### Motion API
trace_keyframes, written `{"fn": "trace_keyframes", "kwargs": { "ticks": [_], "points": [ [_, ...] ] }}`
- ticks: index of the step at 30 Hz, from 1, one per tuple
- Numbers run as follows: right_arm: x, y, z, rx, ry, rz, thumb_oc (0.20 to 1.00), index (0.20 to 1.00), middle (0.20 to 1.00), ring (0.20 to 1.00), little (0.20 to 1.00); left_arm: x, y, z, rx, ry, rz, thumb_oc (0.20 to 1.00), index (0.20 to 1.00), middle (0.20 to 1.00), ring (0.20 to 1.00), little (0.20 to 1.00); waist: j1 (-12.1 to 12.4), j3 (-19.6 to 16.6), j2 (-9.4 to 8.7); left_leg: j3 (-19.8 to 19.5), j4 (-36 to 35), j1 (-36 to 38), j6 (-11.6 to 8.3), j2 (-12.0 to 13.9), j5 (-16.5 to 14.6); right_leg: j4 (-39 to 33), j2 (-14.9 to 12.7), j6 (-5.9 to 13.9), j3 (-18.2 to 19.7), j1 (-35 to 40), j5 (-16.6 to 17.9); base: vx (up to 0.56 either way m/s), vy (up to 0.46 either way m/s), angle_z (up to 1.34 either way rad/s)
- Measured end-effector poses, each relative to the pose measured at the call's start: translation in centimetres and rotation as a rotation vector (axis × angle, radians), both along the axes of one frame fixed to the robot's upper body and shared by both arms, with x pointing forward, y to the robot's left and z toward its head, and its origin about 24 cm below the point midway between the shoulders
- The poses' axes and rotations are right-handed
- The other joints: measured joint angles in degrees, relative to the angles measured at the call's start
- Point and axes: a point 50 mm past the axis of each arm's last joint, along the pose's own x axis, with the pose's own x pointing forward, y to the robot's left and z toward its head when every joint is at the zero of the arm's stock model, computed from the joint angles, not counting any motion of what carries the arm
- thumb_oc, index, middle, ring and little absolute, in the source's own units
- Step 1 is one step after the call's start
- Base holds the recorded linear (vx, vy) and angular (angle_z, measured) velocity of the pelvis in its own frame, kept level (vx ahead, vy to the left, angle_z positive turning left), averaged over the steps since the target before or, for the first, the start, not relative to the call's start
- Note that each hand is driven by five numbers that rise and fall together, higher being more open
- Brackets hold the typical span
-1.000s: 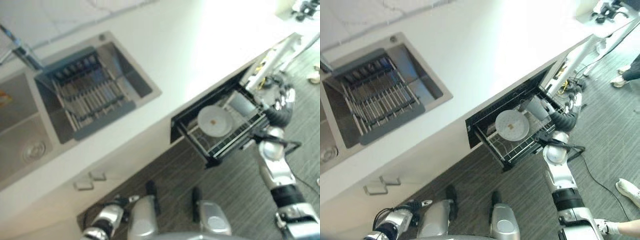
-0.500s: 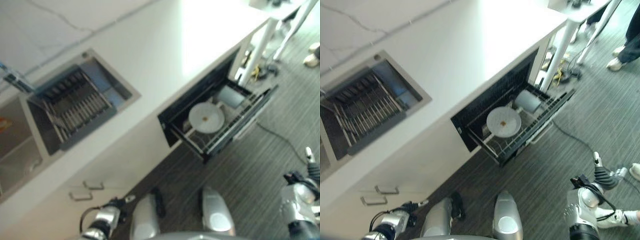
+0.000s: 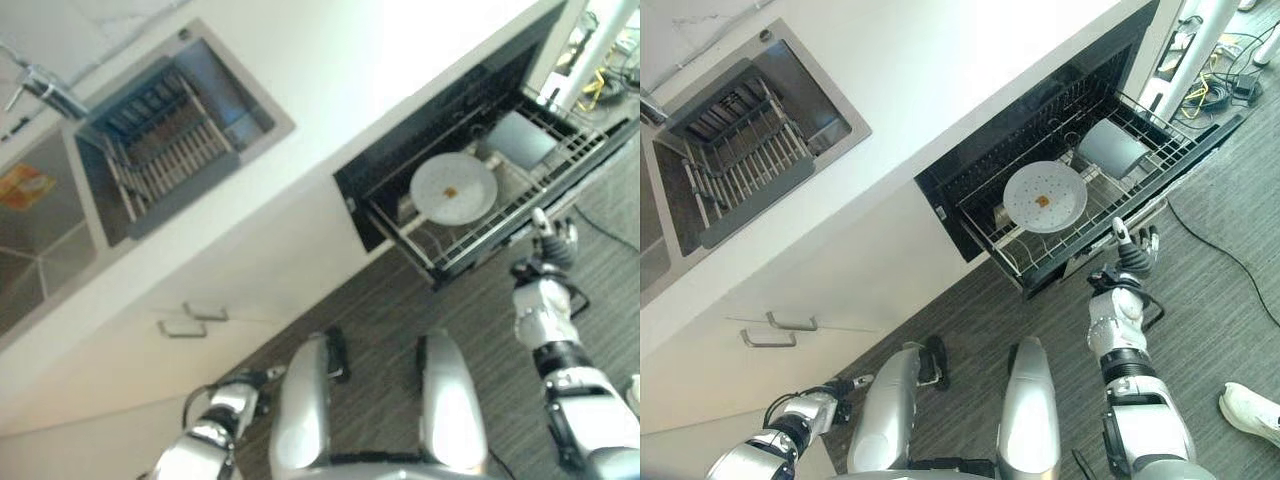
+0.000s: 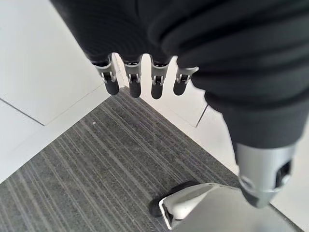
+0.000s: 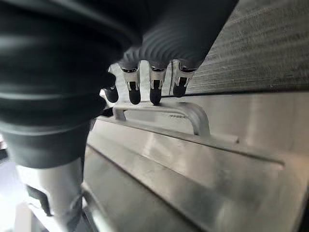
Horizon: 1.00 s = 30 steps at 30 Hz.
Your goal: Place the dishes in the dishwasher.
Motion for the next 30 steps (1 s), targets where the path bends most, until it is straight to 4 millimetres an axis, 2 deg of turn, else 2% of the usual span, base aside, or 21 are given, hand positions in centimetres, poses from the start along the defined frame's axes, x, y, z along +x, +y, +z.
{"fn": "trace_keyframes", "kwargs": {
  "ticks": [2, 6, 8, 9, 11, 13, 15, 20, 25, 26, 29, 30],
  "points": [
    [0.3, -0.2, 0.4, -0.050, 0.022, 0.037, 1.000, 1.000, 1.000, 1.000, 1.000, -0.1, 0.0, -0.1, -0.001, 0.014, 0.002, 1.000, 1.000, 1.000, 1.000, 1.000, 0.3, 0.0, 0.04, -0.2, 0.2, -0.5, -0.24, 0.0, -0.2, 0.0, 0.0, 0.19, -0.1, -0.3, 0.1, 0.01, 0.069, 0.06],
    [2.0, -0.9, 2.8, -0.160, 0.089, 0.084, 1.000, 1.000, 1.000, 1.000, 1.000, -0.3, 0.2, -0.1, 0.004, 0.026, 0.002, 1.000, 1.000, 1.000, 1.000, 1.000, 2.3, 1.0, -0.26, -2.1, 0.4, -2.5, -0.20, -0.4, 0.1, -0.2, 0.3, -0.23, -1.6, -1.3, 0.7, 0.02, 0.019, 0.12],
    [2.5, -1.4, 3.8, -0.184, 0.110, 0.102, 1.000, 1.000, 1.000, 1.000, 1.000, -0.3, 0.3, -0.1, 0.000, 0.038, -0.001, 1.000, 1.000, 1.000, 1.000, 1.000, 3.7, 1.6, -0.54, -4.6, 1.9, -4.0, -0.18, -1.1, 0.1, 0.2, 0.2, -0.19, -2.7, -1.5, 0.6, 0.07, 0.055, 0.22],
    [3.0, -1.7, 5.0, -0.208, 0.101, 0.110, 1.000, 1.000, 1.000, 1.000, 1.000, -0.3, 0.4, -0.1, 0.001, 0.041, -0.018, 1.000, 1.000, 1.000, 1.000, 1.000, 5.2, 2.5, -0.92, -5.2, 2.6, -5.0, -0.17, -1.2, 0.1, 0.2, 0.4, -0.14, -3.4, -1.5, 0.6, 0.09, 0.097, 0.21],
    [3.7, -1.2, 6.1, -0.226, 0.080, 0.149, 1.000, 1.000, 1.000, 1.000, 1.000, -0.3, 0.6, -0.1, -0.003, 0.042, -0.023, 1.000, 1.000, 1.000, 1.000, 1.000, 6.3, 2.7, -1.12, -5.8, 3.4, -5.9, 0.05, -1.6, 0.0, 0.0, 0.0, 0.04, -4.2, -1.3, 0.6, 0.07, 0.094, 0.22],
    [3.9, -1.4, 6.7, -0.235, 0.083, 0.151, 1.000, 1.000, 1.000, 1.000, 1.000, -0.1, 0.8, 0.1, 0.000, 0.040, -0.030, 1.000, 1.000, 1.000, 1.000, 1.000, 7.5, 2.7, -1.21, -6.0, 3.6, -6.0, 0.29, -2.1, 0.1, -0.5, -0.2, 0.63, -4.0, -1.0, 1.0, 0.11, 0.116, 0.12],
    [4.6, -0.8, 7.5, -0.242, 0.083, 0.184, 1.000, 1.000, 1.000, 1.000, 1.000, 0.1, 2.0, 0.5, 0.030, 0.044, -0.047, 1.000, 1.000, 1.000, 1.000, 1.000, 8.7, 2.9, -1.44, -6.3, 4.3, -6.0, 1.32, -2.5, -0.4, -1.5, -0.5, 2.07, -4.6, 0.3, 1.8, 0.15, 0.121, 0.12],
    [4.8, -0.5, 7.1, -0.263, 0.124, 0.217, 1.000, 1.000, 1.000, 1.000, 1.000, 0.1, 3.2, 0.8, 0.055, 0.061, -0.048, 1.000, 1.000, 1.000, 1.000, 1.000, 9.7, 3.2, -2.18, -7.1, 5.2, -5.8, 2.14, -3.1, -1.2, -3.2, -0.9, 2.65, -5.8, 2.6, 2.1, 0.16, 0.054, 0.13],
    [4.5, -0.8, 5.6, -0.257, 0.208, 0.217, 1.000, 1.000, 1.000, 1.000, 1.000, 0.2, 5.9, 2.0, 0.122, 0.064, -0.028, 1.000, 1.000, 1.000, 1.000, 1.000, 11.6, 3.2, -6.04, -8.8, 5.4, -5.5, 2.61, -3.1, -1.5, -6.8, -0.1, 4.13, -7.7, 5.6, 3.8, 0.19, -0.051, 0.13],
    [4.6, -0.6, 5.8, -0.265, 0.198, 0.237, 1.000, 1.000, 1.000, 1.000, 1.000, 0.2, 6.3, 2.2, 0.132, 0.067, -0.019, 1.000, 1.000, 1.000, 1.000, 1.000, 11.6, 3.2, -6.50, -9.5, 5.6, -5.5, 2.70, -3.2, -1.5, -7.5, -0.1, 4.97, -8.4, 6.5, 4.5, 0.31, -0.123, 0.18],
    [4.5, -0.4, 4.9, -0.248, 0.239, 0.244, 1.000, 1.000, 1.000, 1.000, 1.000, -0.1, 7.4, 2.6, 0.157, 0.073, -0.001, 1.000, 1.000, 1.000, 1.000, 1.000, 13.3, 3.3, -7.96, -9.6, 6.1, -3.0, 3.71, -3.1, -2.6, -9.2, 0.1, 5.60, -9.1, 10.2, 4.9, 0.27, -0.110, 0.07],
    [4.7, -0.2, 5.5, -0.259, 0.215, 0.260, 1.000, 1.000, 1.000, 1.000, 1.000, -0.3, 7.6, 2.7, 0.166, 0.079, -0.003, 1.000, 1.000, 1.000, 1.000, 1.000, 13.5, 3.2, -8.25, -9.6, 6.0, -2.2, 3.90, -3.2, -2.8, -9.8, 0.1, 5.68, -9.1, 11.2, 5.0, 0.17, -0.100, 0.01]
  ]
}}
